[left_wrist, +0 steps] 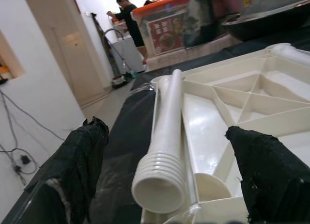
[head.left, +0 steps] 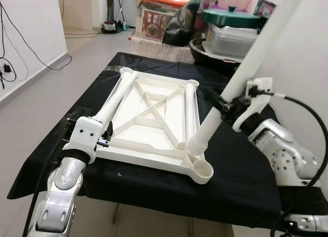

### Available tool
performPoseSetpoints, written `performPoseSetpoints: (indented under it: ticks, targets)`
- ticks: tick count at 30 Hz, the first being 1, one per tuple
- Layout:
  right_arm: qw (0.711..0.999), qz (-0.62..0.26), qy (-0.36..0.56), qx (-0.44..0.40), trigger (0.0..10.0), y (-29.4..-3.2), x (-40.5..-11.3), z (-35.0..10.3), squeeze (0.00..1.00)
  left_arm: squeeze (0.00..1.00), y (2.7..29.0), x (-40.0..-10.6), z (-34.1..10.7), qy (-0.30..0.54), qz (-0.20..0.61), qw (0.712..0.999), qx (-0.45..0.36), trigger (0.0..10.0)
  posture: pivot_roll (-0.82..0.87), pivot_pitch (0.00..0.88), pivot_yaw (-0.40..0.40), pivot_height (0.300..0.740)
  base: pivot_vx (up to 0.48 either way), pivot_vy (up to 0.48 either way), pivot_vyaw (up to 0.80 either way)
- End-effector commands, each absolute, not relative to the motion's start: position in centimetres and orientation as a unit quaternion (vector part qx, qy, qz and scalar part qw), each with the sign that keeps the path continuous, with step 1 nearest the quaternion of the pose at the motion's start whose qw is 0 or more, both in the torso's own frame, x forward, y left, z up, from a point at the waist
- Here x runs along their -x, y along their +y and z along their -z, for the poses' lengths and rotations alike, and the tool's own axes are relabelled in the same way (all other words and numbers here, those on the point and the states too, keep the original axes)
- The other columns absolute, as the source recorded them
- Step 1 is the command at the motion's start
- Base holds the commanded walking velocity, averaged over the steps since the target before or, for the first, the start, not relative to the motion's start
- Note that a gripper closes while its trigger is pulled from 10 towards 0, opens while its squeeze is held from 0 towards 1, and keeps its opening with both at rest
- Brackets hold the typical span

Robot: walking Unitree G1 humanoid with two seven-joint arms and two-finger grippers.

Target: Building children table

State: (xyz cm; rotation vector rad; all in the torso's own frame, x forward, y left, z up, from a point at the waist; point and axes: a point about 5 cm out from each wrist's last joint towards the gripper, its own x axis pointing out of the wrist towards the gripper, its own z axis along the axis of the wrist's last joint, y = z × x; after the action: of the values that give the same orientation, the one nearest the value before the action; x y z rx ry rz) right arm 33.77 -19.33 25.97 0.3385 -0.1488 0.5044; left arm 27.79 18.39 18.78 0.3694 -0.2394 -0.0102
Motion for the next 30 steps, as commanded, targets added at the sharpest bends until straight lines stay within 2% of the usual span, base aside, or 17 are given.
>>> performPoseSetpoints:
  ticks: [1, 2, 4, 10, 18, 30]
  targets:
    - [0.951, -0.235, -0.083, -0.185, 0.0, -20.1, -33.8, -26.7, 0.00, 0.00, 17.8, -27.8, -18.8, -0.120, 0.022, 0.976, -0.181, 10.0, 0.04, 0.000, -0.146, 0.740, 0.000, 0.000, 0.00]
    - [0.937, -0.220, -0.116, -0.246, 0.0, -20.2, -35.5, -29.4, 0.00, 0.00, 16.6, -27.6, -18.7, -0.124, 0.082, 0.970, -0.192, 10.0, 0.05, 0.000, -0.147, 0.740, 0.000, 0.000, 0.00]
    - [0.925, -0.223, -0.130, -0.279, 0.0, -19.8, -36.4, -30.8, 0.00, 0.00, 15.6, -27.3, -18.3, -0.121, 0.125, 0.964, -0.201, 10.0, 0.07, 0.000, -0.158, 0.740, 0.000, 0.000, 0.00]
    - [0.903, -0.223, -0.127, -0.345, 0.0, -19.4, -37.1, -31.7, 0.00, 0.00, 15.2, -26.3, -17.5, -0.103, 0.154, 0.962, -0.198, 10.0, 0.09, 0.000, -0.171, 0.740, 0.000, 0.000, 0.00]
    - [0.895, -0.241, -0.107, -0.360, 0.0, -18.1, -36.8, -31.3, 0.00, 0.00, 15.4, -26.0, -17.0, -0.091, 0.161, 0.962, -0.201, 10.0, 0.10, 0.000, -0.170, 0.740, 0.000, 0.000, 0.00]
    - [0.895, -0.239, -0.092, -0.364, 0.0, -17.8, -37.0, -30.6, 0.00, 0.00, 15.2, -26.2, -17.0, -0.093, 0.185, 0.954, -0.215, 10.0, 0.09, 0.000, -0.155, 0.740, 0.000, 0.000, 0.00]
